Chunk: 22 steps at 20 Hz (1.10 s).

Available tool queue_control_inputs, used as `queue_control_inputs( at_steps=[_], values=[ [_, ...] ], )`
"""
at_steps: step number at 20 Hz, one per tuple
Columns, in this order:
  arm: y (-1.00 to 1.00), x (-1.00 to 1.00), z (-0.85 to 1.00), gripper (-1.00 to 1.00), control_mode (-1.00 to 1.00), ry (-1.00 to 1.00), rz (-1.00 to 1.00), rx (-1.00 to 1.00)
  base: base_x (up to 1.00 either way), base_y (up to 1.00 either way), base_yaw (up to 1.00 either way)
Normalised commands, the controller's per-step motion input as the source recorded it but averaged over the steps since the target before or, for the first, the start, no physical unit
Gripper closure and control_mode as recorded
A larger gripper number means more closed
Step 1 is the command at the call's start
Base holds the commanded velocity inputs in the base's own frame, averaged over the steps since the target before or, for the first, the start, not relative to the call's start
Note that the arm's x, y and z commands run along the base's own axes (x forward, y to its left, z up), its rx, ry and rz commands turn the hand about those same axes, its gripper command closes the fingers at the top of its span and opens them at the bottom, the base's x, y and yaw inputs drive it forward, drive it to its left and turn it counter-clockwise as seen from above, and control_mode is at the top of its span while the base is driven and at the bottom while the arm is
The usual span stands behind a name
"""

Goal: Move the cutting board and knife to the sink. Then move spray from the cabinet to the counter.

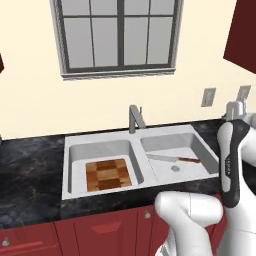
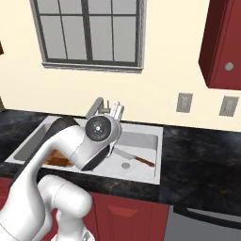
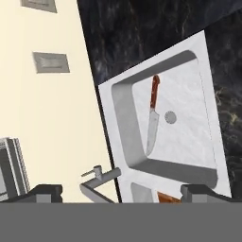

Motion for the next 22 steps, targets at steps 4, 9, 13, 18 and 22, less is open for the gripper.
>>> queue_control_inputs(
  at_steps=[4, 9, 13, 18, 22],
  values=[
    [0.0, 0.0, 0.0, -1.0, 1.0, 0.0, 0.0, 0.0, -0.87, 0.02, 0.05],
    [0.0, 0.0, 0.0, -1.0, 1.0, 0.0, 0.0, 0.0, -0.76, 0.19, 0.09],
    [0.0, 0.0, 0.0, -1.0, 1.0, 0.0, 0.0, 0.0, -0.33, 0.6, 0.12],
    [0.0, 0.0, 0.0, -1.0, 1.0, 0.0, 0.0, 0.0, -0.01, 0.9, 0.08],
    [0.0, 0.0, 0.0, -1.0, 1.0, 0.0, 0.0, 0.0, 0.0, 1.0, 0.04]
  ],
)
